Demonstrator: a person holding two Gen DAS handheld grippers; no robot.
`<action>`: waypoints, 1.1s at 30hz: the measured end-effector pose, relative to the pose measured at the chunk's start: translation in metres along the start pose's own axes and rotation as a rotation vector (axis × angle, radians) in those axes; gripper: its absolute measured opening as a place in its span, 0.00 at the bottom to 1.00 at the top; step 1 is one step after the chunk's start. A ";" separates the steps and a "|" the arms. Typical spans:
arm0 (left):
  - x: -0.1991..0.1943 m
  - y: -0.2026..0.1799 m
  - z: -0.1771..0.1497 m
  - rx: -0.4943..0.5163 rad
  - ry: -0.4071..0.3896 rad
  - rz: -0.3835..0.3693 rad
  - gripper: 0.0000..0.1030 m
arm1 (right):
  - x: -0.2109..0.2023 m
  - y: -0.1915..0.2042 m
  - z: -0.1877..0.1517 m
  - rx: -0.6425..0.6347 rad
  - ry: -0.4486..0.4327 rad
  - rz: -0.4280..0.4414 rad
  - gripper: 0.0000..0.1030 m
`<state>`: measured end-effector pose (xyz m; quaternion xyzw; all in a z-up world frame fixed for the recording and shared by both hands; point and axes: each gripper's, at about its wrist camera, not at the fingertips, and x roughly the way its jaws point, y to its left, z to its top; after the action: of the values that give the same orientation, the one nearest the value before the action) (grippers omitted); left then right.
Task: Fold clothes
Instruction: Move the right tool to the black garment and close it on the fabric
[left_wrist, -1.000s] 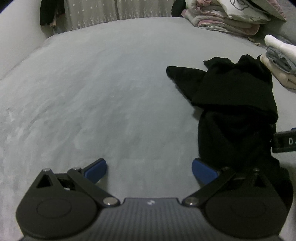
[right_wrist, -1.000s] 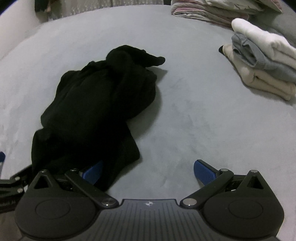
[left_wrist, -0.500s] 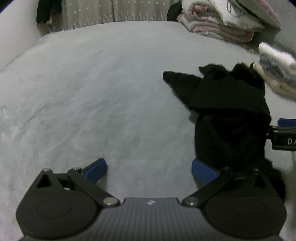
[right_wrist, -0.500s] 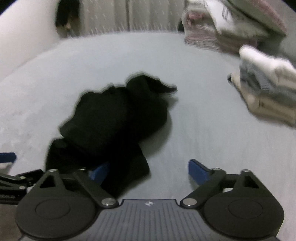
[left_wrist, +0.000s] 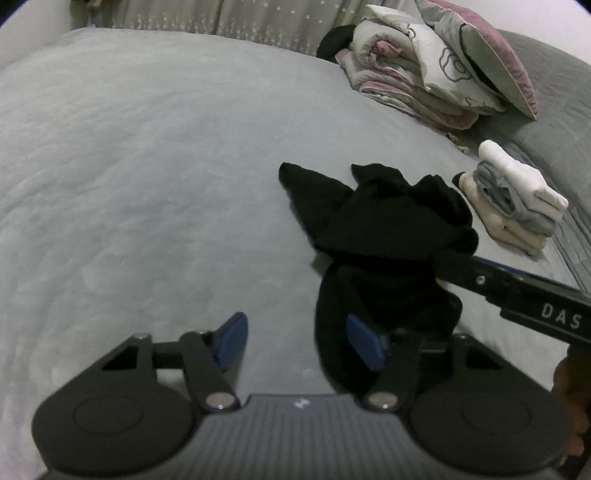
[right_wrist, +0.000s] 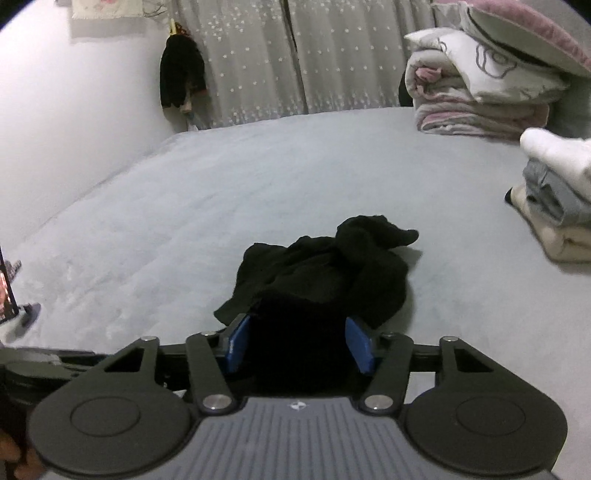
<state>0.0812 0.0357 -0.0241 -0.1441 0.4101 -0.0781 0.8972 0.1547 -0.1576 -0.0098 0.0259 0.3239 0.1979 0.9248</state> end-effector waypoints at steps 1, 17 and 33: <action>0.001 -0.001 0.001 -0.009 -0.003 -0.003 0.58 | 0.000 0.000 0.000 0.011 -0.003 0.004 0.54; 0.015 0.015 0.018 -0.285 0.002 -0.046 0.60 | 0.000 -0.018 0.009 0.255 -0.004 0.037 0.30; 0.010 0.028 0.019 -0.378 0.034 -0.163 0.73 | -0.016 0.001 -0.002 0.263 0.090 0.268 0.06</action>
<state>0.1027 0.0629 -0.0285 -0.3413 0.4194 -0.0747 0.8379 0.1415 -0.1635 -0.0020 0.1805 0.3818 0.2763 0.8633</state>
